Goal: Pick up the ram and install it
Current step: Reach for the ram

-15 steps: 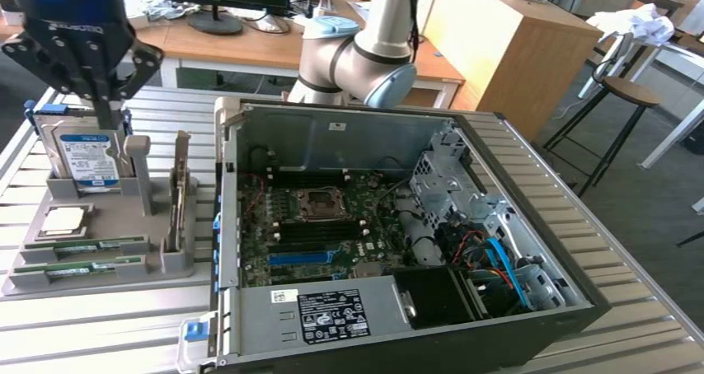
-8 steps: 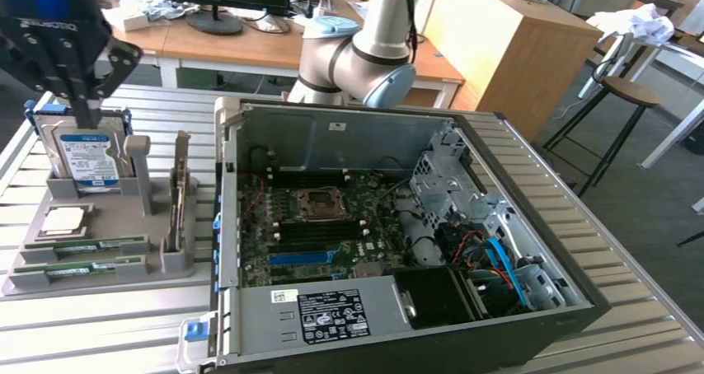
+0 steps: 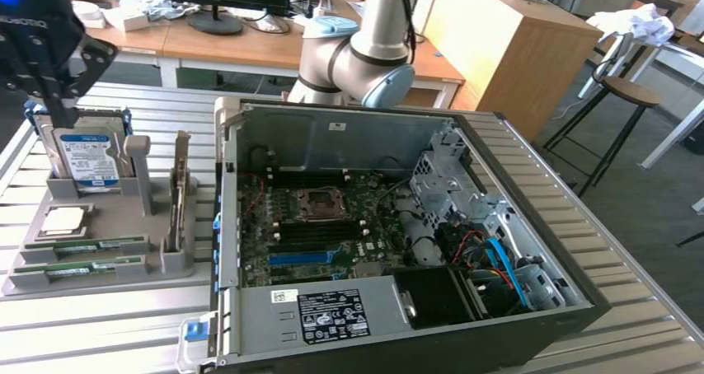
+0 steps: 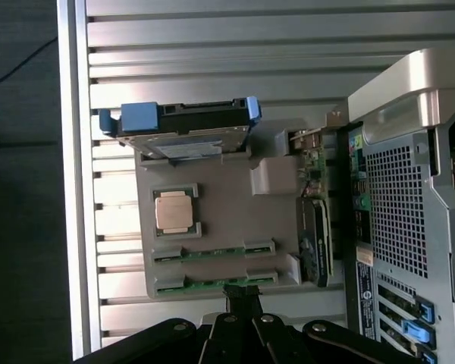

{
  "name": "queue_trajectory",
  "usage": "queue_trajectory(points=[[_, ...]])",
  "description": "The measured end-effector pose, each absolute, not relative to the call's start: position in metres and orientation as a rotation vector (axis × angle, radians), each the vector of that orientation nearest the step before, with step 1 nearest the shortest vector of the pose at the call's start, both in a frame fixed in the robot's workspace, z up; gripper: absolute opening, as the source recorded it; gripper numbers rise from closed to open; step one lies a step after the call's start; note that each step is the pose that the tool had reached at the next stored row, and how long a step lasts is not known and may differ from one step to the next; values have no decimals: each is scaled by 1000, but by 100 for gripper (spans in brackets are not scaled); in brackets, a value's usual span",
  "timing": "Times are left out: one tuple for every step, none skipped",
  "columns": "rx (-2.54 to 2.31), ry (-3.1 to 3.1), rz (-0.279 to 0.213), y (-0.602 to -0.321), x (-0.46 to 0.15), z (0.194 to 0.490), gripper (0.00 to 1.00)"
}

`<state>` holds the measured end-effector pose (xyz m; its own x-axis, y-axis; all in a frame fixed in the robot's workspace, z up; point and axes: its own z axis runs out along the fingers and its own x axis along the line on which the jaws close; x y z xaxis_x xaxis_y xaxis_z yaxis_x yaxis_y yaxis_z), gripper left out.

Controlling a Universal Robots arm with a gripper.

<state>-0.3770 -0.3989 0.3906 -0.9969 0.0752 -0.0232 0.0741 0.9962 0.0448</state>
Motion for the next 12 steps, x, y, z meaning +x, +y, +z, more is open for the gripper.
queue_trajectory(points=[[117,3114,68,-399,-379,391,10],[117,3114,68,-399,-382,391,10],[117,3114,68,-399,-385,390,10],[117,3114,68,-399,-387,390,10],[117,3114,68,-399,-390,390,10],[117,3114,68,-399,-392,390,10],[117,3114,68,-399,-394,390,10],[117,3114,68,-399,-396,390,10],[117,3114,68,-399,-398,390,10],[117,3114,68,-399,-399,390,10],[117,3114,68,-399,-399,390,10],[116,3114,68,-399,-399,390,10]])
